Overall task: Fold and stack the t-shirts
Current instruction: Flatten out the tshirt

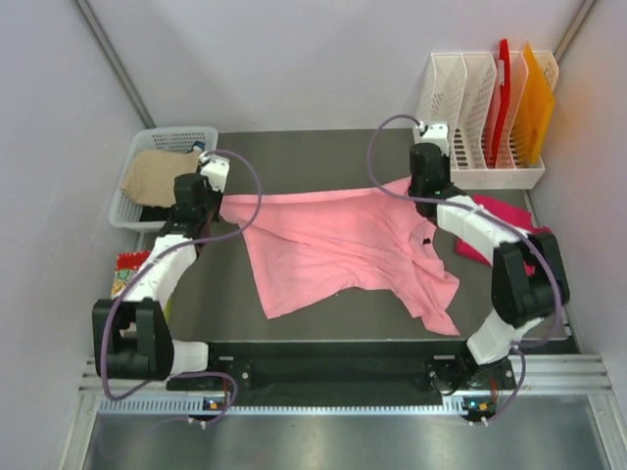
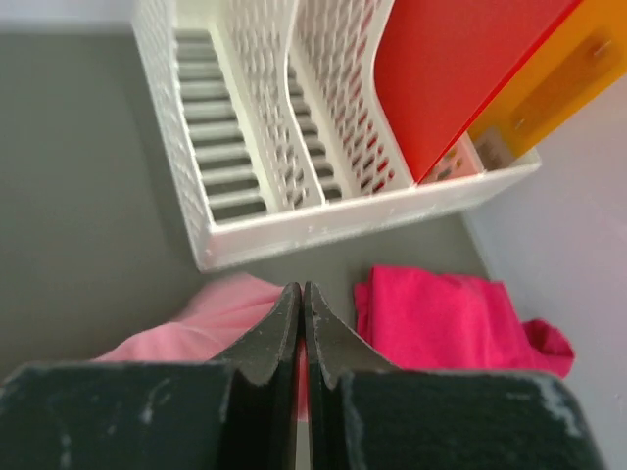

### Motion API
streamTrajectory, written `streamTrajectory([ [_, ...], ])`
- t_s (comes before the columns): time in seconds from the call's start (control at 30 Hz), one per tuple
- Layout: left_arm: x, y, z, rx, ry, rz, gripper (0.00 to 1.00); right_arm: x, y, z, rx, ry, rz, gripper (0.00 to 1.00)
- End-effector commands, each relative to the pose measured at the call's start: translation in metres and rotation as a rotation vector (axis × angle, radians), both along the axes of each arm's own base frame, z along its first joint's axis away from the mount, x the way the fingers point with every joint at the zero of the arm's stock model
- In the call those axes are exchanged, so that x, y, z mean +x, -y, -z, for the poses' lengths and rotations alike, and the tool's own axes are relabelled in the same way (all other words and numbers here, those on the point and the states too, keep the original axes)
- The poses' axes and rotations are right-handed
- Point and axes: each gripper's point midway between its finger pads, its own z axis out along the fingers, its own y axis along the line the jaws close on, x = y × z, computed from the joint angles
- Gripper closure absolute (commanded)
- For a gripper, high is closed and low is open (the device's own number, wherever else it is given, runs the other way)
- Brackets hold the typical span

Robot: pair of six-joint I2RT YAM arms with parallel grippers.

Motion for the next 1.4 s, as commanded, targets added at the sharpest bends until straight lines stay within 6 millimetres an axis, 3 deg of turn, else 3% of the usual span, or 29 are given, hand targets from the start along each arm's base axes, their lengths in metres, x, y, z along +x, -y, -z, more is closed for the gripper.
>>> streamTrajectory([
  [0.0,-0.004,-0.001,-0.146,-0.057,0.349,-0.013,1.00,-0.043,-0.032,-0.163,0.109,0.498,0.001,1.00],
  [0.03,-0.013,0.002,-0.146,-0.067,0.319,-0.006,1.00,-0.062,-0.030,-0.180,0.109,0.542,-0.003,1.00],
  [0.07,-0.020,0.005,-0.158,-0.086,0.337,0.006,1.00,-0.078,-0.042,-0.187,0.120,0.557,-0.014,1.00],
  [0.1,-0.036,0.006,-0.185,-0.094,0.395,0.014,1.00,-0.091,-0.044,-0.195,0.129,0.575,-0.019,1.00],
  [0.2,-0.069,0.012,-0.211,-0.109,0.444,0.052,1.00,-0.147,-0.049,-0.221,0.167,0.646,-0.032,1.00],
  [0.23,-0.091,0.013,-0.232,-0.111,0.503,0.063,1.00,-0.167,-0.042,-0.229,0.168,0.658,-0.041,1.00],
  [0.27,-0.105,0.013,-0.236,-0.114,0.487,0.061,1.00,-0.183,-0.049,-0.233,0.210,0.667,-0.054,1.00],
  [0.3,-0.124,0.020,-0.250,-0.126,0.519,0.109,1.00,-0.198,-0.040,-0.239,0.213,0.672,-0.057,1.00],
  [0.37,-0.147,0.023,-0.253,-0.132,0.501,0.125,1.00,-0.216,-0.044,-0.240,0.254,0.663,-0.086,1.00],
  [0.43,-0.167,0.024,-0.260,-0.135,0.533,0.137,1.00,-0.228,-0.035,-0.242,0.268,0.667,-0.080,1.00],
  [0.63,-0.178,0.018,-0.246,-0.118,0.521,0.109,1.00,-0.238,-0.030,-0.231,0.235,0.643,-0.069,1.00],
  [0.73,-0.155,0.018,-0.226,-0.117,0.477,0.100,1.00,-0.223,-0.033,-0.234,0.162,0.656,-0.065,1.00],
  [0.77,-0.138,0.017,-0.204,-0.116,0.419,0.090,1.00,-0.215,-0.032,-0.234,0.139,0.653,-0.054,1.00],
  [0.8,-0.127,0.016,-0.197,-0.115,0.409,0.081,1.00,-0.204,-0.037,-0.242,0.214,0.691,-0.040,1.00],
  [0.83,-0.114,0.014,-0.199,-0.107,0.439,0.076,1.00,-0.187,-0.026,-0.228,0.110,0.611,-0.013,1.00],
  [0.87,-0.093,0.008,-0.173,-0.089,0.385,0.038,1.00,-0.172,-0.031,-0.232,0.126,0.626,-0.064,1.00],
  [0.9,-0.081,0.006,-0.165,-0.085,0.370,0.029,1.00,-0.154,-0.035,-0.232,0.197,0.640,-0.063,1.00],
  [0.93,-0.067,0.004,-0.165,-0.070,0.389,0.023,1.00,-0.139,-0.018,-0.227,0.176,0.629,-0.019,1.00],
  [0.97,-0.045,0.002,-0.139,-0.062,0.319,0.006,1.00,-0.125,-0.022,-0.224,0.172,0.622,-0.050,1.00],
  [1.0,-0.033,0.001,-0.132,-0.054,0.300,-0.001,1.00,-0.102,-0.029,-0.214,0.153,0.589,-0.047,1.00],
  [1.03,-0.017,0.000,-0.138,-0.043,0.326,-0.001,1.00,-0.087,-0.024,-0.210,0.135,0.575,-0.043,1.00],
  [1.07,0.003,-0.002,-0.113,-0.035,0.257,-0.009,1.00,-0.074,-0.027,-0.206,0.122,0.560,-0.045,1.00],
  [1.13,0.028,-0.004,-0.115,-0.022,0.253,-0.022,1.00,-0.036,-0.034,-0.196,0.092,0.518,-0.057,1.00],
  [1.17,0.049,-0.005,-0.098,-0.017,0.227,-0.029,1.00,-0.023,-0.038,-0.189,0.086,0.490,-0.063,1.00],
  [1.23,0.070,-0.012,-0.106,0.006,0.251,-0.067,1.00,0.010,-0.049,-0.180,0.078,0.459,-0.075,1.00],
  [1.27,0.080,-0.014,-0.096,0.010,0.235,-0.079,1.00,0.017,-0.052,-0.186,0.069,0.463,-0.069,1.00],
  [1.3,0.083,-0.016,-0.099,0.012,0.240,-0.089,1.00,0.024,-0.058,-0.176,0.056,0.448,-0.074,1.00],
  [1.37,0.077,-0.011,-0.116,-0.018,0.267,-0.069,1.00,0.011,-0.065,-0.182,0.037,0.474,-0.085,1.00],
])
